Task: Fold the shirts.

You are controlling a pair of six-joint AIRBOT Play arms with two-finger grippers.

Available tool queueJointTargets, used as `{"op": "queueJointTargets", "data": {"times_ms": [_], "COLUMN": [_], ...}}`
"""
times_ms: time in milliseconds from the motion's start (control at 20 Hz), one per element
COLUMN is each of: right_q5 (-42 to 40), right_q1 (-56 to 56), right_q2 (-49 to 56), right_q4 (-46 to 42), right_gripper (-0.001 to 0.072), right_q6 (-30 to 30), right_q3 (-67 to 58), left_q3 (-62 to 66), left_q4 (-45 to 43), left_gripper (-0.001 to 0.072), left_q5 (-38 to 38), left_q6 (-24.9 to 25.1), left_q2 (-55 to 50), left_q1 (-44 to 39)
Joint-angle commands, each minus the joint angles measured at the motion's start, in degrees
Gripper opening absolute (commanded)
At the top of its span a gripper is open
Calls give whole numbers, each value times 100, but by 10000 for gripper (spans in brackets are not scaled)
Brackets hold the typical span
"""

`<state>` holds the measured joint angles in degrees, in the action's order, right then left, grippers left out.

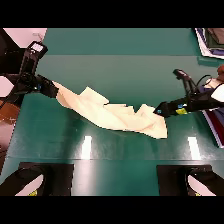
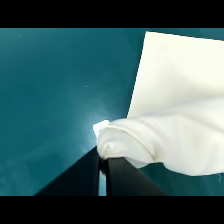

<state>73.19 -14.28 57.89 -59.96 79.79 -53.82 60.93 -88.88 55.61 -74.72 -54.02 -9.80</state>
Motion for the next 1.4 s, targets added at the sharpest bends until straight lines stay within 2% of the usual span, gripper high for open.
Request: {"op": "queueJointTargets", "data": {"times_ms": [0,200,450,500,600,650,700,800,900,1000,1350], "right_q5": [177,505,459,437,433,433,407,372,328,214,-831], "right_q1": [774,533,-105,-186,-299,-310,-310,-249,-61,249,1296], "right_q2": [632,1685,2026,2022,2024,2024,2024,2017,1821,1445,-72], "right_q4": [664,1325,1528,1532,1471,1473,1471,1473,1473,1473,1469], "right_gripper": [452,452,447,419,153,67,17,16,15,15,15], "right_q6": [-527,-1211,-1346,-1414,-1585,-1644,-1646,-1624,-1458,-1314,-1276], "right_q3": [-44,-48,-48,-52,-212,-326,-455,-841,-1401,-2168,-4238], "left_q3": [-22,-22,-22,-22,-22,-22,-22,37,455,1298,4498], "left_q4": [85,81,81,81,81,81,81,68,-199,-396,-243], "left_gripper": [31,31,32,31,32,31,31,31,31,31,31], "left_q5": [-129,-138,-116,-111,-114,-109,-96,-101,-94,-120,-118], "left_q6": [-33,-28,-28,-31,-28,-31,-33,-39,-247,-330,-323], "left_q2": [4,2,2,4,4,2,4,13,85,238,444], "left_q1": [-4,-4,-4,-4,-4,-4,-4,-2,-2,-2,-4]}}
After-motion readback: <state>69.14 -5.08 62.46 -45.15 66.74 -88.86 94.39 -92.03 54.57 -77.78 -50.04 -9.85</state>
